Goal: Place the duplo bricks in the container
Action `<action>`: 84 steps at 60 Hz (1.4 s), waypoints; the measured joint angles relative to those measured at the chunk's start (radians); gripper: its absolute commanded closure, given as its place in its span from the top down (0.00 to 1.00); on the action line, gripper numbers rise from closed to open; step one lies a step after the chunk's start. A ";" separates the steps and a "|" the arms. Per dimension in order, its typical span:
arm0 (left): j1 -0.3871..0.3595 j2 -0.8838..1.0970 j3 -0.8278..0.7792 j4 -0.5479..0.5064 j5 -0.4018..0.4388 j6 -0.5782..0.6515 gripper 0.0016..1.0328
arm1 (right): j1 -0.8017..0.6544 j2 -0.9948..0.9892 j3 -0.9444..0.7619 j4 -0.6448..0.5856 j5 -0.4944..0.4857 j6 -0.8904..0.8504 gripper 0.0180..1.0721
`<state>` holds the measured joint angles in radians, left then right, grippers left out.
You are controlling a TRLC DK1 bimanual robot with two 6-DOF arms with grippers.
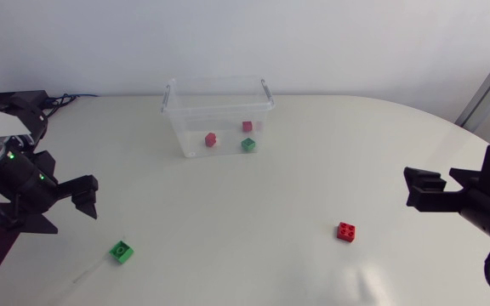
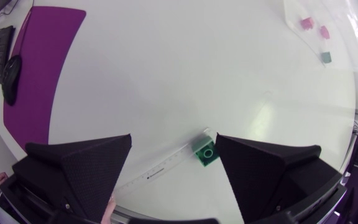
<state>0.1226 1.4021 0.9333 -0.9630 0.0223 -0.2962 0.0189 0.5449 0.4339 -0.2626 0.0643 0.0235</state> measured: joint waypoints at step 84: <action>-0.190 -0.132 -0.048 0.050 -0.065 0.956 0.96 | 0.143 0.212 0.287 -0.448 -0.117 -0.132 0.96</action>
<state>-0.0669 1.2697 0.8856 -0.9131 -0.0425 0.6594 0.1623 0.7567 0.7208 -0.7109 -0.0532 -0.1085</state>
